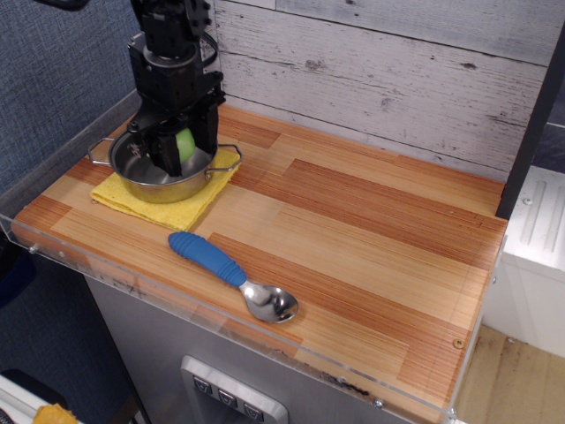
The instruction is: Put the green object into the pot.
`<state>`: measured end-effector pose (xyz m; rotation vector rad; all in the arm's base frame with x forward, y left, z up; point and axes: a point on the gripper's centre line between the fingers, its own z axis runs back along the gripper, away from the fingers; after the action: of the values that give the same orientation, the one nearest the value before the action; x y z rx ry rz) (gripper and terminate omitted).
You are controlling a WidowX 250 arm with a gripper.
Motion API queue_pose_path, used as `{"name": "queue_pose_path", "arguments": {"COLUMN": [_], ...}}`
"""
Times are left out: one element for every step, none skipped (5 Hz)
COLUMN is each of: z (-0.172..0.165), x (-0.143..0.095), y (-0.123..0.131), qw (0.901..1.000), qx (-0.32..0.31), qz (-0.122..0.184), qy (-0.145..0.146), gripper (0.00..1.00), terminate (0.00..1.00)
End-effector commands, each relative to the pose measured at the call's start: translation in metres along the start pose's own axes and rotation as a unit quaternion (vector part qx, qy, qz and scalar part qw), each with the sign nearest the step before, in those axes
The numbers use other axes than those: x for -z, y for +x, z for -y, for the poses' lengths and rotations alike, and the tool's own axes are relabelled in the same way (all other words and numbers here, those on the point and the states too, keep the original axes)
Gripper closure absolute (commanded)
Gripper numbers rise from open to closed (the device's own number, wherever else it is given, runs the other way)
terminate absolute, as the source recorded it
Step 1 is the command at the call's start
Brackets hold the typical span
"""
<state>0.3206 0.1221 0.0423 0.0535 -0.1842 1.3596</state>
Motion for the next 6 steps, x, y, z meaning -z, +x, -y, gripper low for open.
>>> {"name": "queue_pose_path", "arguments": {"z": [0.001,0.001,0.0,0.0,0.0,0.0], "x": [0.0,0.003,0.003,0.004,0.0,-0.008], "y": [-0.007,-0.006,-0.006,-0.008,-0.007,-0.005], "qw": [0.9999,0.9999,1.0,1.0,1.0,0.9999], "qx": [0.01,0.009,0.0,0.001,0.003,0.002], "qz": [0.008,0.007,-0.002,-0.007,-0.008,-0.009], "qy": [-0.006,-0.004,-0.001,0.0,-0.003,-0.01], "gripper": [1.0,1.0,0.0,0.0,0.0,0.0], "terminate": [0.0,0.0,0.0,0.0,0.0,0.0]}}
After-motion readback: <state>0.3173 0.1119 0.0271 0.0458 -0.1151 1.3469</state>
